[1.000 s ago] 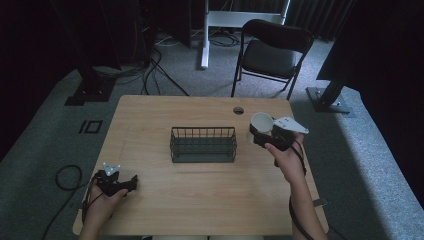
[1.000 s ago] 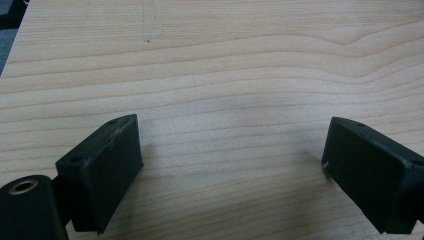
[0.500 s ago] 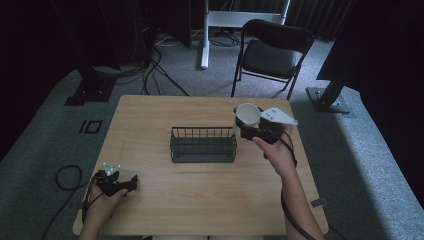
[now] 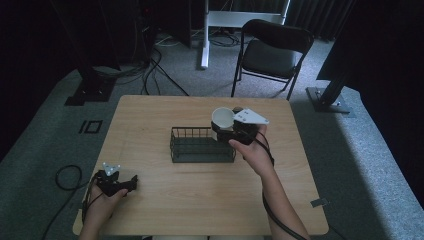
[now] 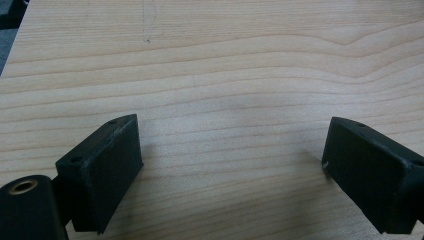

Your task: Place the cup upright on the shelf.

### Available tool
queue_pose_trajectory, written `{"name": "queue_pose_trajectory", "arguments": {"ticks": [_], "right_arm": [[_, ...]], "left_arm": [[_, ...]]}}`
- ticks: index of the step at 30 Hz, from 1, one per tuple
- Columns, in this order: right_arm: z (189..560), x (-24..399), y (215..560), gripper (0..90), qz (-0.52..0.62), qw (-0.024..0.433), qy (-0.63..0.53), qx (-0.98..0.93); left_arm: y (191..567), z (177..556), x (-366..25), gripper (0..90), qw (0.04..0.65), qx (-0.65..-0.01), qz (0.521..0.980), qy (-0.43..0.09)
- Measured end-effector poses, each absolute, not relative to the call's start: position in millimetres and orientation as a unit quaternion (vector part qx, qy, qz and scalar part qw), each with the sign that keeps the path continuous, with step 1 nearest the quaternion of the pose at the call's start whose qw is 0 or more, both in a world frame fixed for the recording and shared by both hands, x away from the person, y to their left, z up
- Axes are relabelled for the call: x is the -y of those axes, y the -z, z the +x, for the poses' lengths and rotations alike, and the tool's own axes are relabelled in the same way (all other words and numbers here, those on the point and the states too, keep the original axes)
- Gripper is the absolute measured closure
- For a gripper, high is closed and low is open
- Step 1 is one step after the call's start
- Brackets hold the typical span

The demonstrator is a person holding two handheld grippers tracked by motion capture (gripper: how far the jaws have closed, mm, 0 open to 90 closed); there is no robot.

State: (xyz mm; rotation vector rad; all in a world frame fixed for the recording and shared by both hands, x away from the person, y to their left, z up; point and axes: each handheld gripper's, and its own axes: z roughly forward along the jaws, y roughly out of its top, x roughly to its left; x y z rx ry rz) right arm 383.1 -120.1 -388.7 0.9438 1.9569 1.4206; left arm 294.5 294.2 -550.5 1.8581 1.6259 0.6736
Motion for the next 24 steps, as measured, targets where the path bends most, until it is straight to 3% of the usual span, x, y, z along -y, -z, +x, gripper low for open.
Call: {"name": "queue_pose_trajectory", "arguments": {"ticks": [24], "right_arm": [[400.4,68.2,427.4,19.4,0.344,0.246,-0.501,-0.755]], "left_arm": [[550.5,294.5,-294.3,9.3,0.287,-0.608,0.696,-0.252]]}}
